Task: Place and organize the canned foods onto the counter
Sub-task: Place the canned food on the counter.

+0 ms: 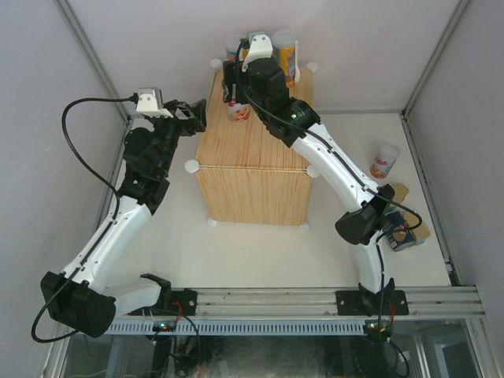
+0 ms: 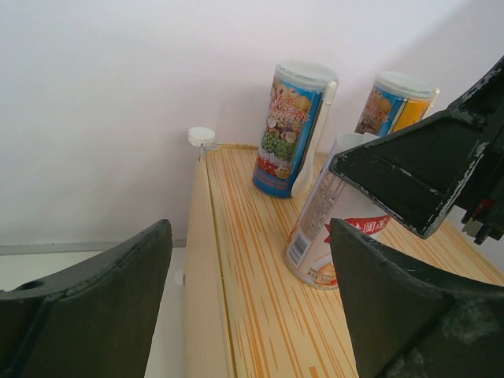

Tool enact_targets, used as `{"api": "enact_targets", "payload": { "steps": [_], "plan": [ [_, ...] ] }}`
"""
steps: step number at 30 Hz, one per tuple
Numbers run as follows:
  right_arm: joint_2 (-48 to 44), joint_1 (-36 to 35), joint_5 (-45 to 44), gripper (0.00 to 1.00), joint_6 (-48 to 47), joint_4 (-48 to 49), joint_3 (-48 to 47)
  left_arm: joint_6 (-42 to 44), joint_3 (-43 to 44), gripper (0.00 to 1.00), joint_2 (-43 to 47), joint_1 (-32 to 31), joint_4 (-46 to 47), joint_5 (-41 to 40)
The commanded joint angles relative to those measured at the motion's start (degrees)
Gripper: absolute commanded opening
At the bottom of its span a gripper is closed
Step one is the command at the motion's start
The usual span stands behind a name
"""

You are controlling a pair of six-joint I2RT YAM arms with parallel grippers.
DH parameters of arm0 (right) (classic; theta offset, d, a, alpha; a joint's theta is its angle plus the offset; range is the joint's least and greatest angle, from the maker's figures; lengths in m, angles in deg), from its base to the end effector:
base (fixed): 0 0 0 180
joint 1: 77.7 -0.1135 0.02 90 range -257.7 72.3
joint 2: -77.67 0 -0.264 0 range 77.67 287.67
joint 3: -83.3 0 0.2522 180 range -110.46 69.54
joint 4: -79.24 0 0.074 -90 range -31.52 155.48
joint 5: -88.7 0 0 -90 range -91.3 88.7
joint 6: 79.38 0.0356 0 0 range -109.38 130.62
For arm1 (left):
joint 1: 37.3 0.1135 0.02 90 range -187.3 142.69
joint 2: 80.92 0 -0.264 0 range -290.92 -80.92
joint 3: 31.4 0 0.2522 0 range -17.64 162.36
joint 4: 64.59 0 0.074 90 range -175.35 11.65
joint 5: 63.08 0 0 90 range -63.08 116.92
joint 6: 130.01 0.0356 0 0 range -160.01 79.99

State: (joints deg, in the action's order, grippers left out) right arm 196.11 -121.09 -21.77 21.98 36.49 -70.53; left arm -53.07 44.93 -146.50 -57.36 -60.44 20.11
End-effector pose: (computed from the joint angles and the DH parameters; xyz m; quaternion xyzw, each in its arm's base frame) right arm 0.3412 0.3054 0.4779 -0.0911 0.7428 0.1803 0.6384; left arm 0.2497 -0.0867 0.4290 -0.0099 0.6101 -0.1909 0.7689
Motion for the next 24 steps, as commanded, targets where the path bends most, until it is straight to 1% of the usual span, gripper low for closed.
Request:
{"api": "enact_targets", "payload": {
  "steps": [1, 6, 15, 24],
  "plan": [
    [-0.9, -0.7, 0.1, 0.71, 1.5, 3.7, -1.3, 0.1, -1.0, 0.85, 1.9, 0.3, 1.5, 1.3],
    [-0.8, -0.7, -0.2, 0.76, 1.5, 3.3, -1.3, 0.1, -1.0, 0.85, 1.8, 0.3, 1.5, 1.6],
    [-1.9, -0.5, -1.2, 0.78, 1.8, 3.4, -0.5, -0.3, -1.5, 0.86, 2.5, 0.3, 1.8, 2.9],
    [-5.7, -0.5, -1.6, 0.79, 1.7, 5.3, 3.6, 0.0, -3.8, 0.86, 3.0, 0.1, 4.6, 6.7]
  ]
}}
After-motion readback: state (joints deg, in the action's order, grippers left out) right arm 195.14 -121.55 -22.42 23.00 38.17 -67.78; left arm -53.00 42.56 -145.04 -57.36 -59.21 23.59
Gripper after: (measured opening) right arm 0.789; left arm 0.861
